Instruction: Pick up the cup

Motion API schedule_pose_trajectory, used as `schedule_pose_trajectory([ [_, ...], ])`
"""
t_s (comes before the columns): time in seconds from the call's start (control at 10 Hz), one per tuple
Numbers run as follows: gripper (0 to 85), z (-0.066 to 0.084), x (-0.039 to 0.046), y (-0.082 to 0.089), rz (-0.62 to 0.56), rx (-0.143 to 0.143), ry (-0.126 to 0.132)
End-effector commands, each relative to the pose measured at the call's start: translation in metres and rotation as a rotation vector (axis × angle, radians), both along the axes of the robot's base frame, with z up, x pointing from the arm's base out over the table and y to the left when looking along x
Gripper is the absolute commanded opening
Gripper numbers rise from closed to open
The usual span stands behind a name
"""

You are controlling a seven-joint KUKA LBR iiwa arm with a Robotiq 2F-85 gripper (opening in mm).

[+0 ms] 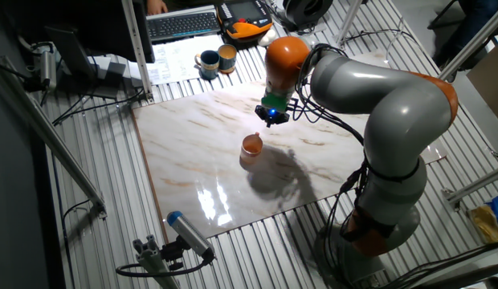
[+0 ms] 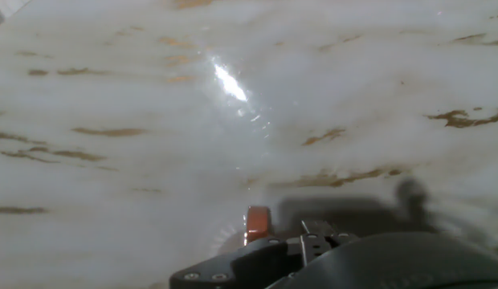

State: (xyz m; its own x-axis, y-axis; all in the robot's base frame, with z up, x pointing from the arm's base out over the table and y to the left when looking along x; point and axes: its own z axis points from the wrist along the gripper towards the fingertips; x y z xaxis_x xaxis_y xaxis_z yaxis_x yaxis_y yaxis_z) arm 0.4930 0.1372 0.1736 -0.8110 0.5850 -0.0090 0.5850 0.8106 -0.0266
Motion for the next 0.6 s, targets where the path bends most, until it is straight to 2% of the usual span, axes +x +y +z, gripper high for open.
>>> schedule_pose_trajectory([
  [0.0, 0.0, -0.0001, 0.0001, 0.0002, 0.018, -0.012, 0.017],
  [0.1, 0.0, -0.0001, 0.0001, 0.0002, 0.058, 0.013, 0.027],
  [0.2, 0.0, -0.0001, 0.0001, 0.0002, 0.087, 0.05, 0.026],
  [0.4, 0.0, -0.0001, 0.0001, 0.0002, 0.135, 0.063, 0.023],
  [0.5, 0.0, -0.0001, 0.0001, 0.0002, 0.149, 0.095, 0.032],
])
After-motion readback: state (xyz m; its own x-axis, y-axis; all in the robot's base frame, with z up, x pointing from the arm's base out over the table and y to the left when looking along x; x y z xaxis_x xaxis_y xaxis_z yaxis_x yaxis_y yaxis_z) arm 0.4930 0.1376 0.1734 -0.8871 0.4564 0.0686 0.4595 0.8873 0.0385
